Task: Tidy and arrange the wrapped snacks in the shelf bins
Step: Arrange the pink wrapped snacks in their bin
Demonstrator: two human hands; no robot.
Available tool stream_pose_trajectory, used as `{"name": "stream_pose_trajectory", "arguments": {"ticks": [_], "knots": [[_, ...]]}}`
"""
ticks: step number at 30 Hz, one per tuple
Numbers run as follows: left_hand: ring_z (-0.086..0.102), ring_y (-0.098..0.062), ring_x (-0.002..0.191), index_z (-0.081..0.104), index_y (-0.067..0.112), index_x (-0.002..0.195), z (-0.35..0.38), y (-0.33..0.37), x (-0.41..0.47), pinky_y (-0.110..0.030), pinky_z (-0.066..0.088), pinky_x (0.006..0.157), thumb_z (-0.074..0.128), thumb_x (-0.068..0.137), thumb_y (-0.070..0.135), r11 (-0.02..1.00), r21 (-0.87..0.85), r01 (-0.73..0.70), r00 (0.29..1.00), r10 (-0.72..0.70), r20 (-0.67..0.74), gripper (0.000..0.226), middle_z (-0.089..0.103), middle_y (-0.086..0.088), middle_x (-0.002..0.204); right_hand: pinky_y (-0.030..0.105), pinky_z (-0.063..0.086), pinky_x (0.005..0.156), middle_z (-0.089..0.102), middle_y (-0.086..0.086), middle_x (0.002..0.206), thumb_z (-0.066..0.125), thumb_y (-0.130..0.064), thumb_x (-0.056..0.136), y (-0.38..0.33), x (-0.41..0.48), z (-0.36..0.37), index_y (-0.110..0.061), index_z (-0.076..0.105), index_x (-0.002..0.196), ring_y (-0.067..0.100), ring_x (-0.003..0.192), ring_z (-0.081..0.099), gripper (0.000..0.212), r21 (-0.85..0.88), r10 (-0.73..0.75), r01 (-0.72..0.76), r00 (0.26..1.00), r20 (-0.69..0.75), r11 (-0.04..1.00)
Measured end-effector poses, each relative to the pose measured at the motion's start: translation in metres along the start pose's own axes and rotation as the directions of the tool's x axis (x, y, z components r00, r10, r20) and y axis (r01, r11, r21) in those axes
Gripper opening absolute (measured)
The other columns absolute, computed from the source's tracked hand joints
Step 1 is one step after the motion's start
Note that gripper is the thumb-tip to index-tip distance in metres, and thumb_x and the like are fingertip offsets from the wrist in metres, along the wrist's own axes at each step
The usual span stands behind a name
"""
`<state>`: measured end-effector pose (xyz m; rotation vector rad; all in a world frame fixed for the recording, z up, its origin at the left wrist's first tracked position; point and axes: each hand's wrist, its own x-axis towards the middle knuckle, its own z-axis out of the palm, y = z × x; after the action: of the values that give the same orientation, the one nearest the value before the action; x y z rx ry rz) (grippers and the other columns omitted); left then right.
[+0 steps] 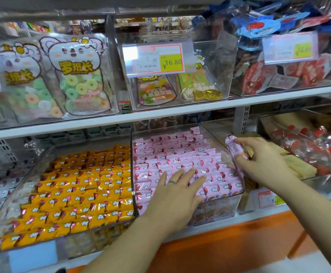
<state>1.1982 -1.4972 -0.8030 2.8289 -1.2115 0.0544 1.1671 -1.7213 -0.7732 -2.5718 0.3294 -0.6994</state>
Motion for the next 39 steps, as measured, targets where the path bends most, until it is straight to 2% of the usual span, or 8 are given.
{"name": "stream_pose_trajectory", "arguments": {"ticks": [5, 9, 14, 18, 20, 24, 32, 39], "knots": [[0.012, -0.019, 0.145, 0.010, 0.041, 0.149, 0.008, -0.005, 0.009, -0.044, 0.008, 0.117, -0.014, 0.078, 0.054, 0.999, 0.047, -0.027, 0.999, 0.029, -0.031, 0.075, 0.013, 0.008, 0.158, 0.023, 0.032, 0.079, 0.054, 0.011, 0.121, 0.060, -0.016, 0.086, 0.007, 0.001, 0.001, -0.021, 0.052, 0.132, 0.026, 0.107, 0.052, 0.047, 0.018, -0.023, 0.021, 0.996, 0.087, 1.000], [0.010, -0.017, 0.145, 0.009, 0.043, 0.148, 0.009, -0.010, 0.013, -0.043, 0.008, 0.118, 0.013, 0.101, 0.047, 1.000, 0.023, -0.011, 1.000, 0.011, -0.020, 0.047, 0.009, 0.009, 0.159, 0.022, 0.033, 0.086, 0.051, 0.011, 0.127, 0.062, -0.014, 0.084, 0.004, -0.003, 0.004, -0.018, 0.051, 0.133, 0.026, 0.113, 0.050, 0.050, 0.028, -0.002, -0.002, 0.989, 0.147, 1.000], [0.011, -0.014, 0.145, 0.013, 0.041, 0.149, -0.001, -0.011, 0.008, -0.036, 0.010, 0.118, 0.029, 0.101, 0.044, 0.997, -0.055, -0.061, 0.998, 0.062, 0.014, 0.050, 0.011, 0.011, 0.158, 0.031, 0.040, 0.096, 0.045, 0.008, 0.135, 0.066, -0.014, 0.082, -0.004, -0.009, 0.005, -0.021, 0.060, 0.124, 0.026, 0.118, 0.051, 0.043, -0.021, -0.060, 0.062, 0.992, 0.110, 0.998], [0.043, -0.011, 0.127, 0.042, 0.033, 0.139, -0.025, -0.035, 0.007, -0.030, 0.036, 0.106, 0.042, 0.099, 0.037, 0.962, -0.272, 0.009, 0.994, -0.038, -0.099, 0.041, 0.043, 0.011, 0.144, 0.033, 0.040, 0.096, 0.042, 0.007, 0.138, 0.066, -0.017, 0.084, -0.005, -0.009, 0.004, -0.022, 0.060, 0.124, 0.024, 0.121, 0.048, 0.041, -0.036, -0.051, 0.056, 0.991, 0.120, 0.998], [0.051, -0.014, 0.119, 0.052, 0.031, 0.132, -0.030, -0.057, 0.008, -0.030, 0.041, 0.099, 0.041, 0.099, 0.035, 0.983, -0.107, 0.152, 0.966, -0.170, -0.197, 0.035, 0.052, 0.008, 0.136, 0.032, 0.039, 0.096, 0.042, 0.006, 0.137, 0.065, -0.018, 0.085, -0.006, -0.008, 0.004, -0.022, 0.060, 0.124, 0.022, 0.123, 0.047, 0.040, -0.030, -0.047, 0.050, 0.992, 0.116, 0.998], [0.054, -0.016, 0.113, 0.057, 0.027, 0.124, -0.023, -0.072, 0.012, -0.032, 0.024, 0.111, 0.034, 0.101, 0.034, 0.948, 0.172, 0.267, 0.963, -0.259, -0.068, 0.033, 0.059, 0.003, 0.126, 0.034, 0.040, 0.094, 0.042, 0.004, 0.138, 0.064, -0.020, 0.086, -0.010, -0.006, 0.005, -0.024, 0.061, 0.122, 0.021, 0.123, 0.047, 0.036, -0.037, -0.045, 0.049, 0.994, 0.095, 0.998], [0.053, -0.018, 0.113, 0.053, 0.027, 0.126, -0.028, -0.070, 0.020, -0.034, 0.036, 0.102, 0.041, 0.099, 0.031, 0.956, 0.018, 0.293, 0.947, -0.288, -0.140, 0.030, 0.052, 0.001, 0.132, 0.036, 0.042, 0.093, 0.041, 0.002, 0.139, 0.062, -0.019, 0.086, -0.016, -0.004, 0.004, -0.025, 0.059, 0.124, 0.022, 0.120, 0.049, 0.039, -0.042, -0.026, 0.031, 0.993, 0.114, 0.999], [0.043, -0.021, 0.129, 0.037, 0.022, 0.142, -0.023, -0.068, 0.038, -0.046, 0.022, 0.111, 0.021, 0.102, 0.035, 0.922, 0.280, 0.267, 0.949, -0.302, 0.092, 0.044, 0.042, -0.004, 0.144, 0.032, 0.043, 0.089, 0.044, 0.002, 0.137, 0.062, -0.014, 0.083, -0.018, 0.001, 0.008, -0.027, 0.062, 0.121, 0.022, 0.114, 0.052, 0.040, -0.026, -0.022, 0.025, 0.995, 0.099, 0.999]]}}
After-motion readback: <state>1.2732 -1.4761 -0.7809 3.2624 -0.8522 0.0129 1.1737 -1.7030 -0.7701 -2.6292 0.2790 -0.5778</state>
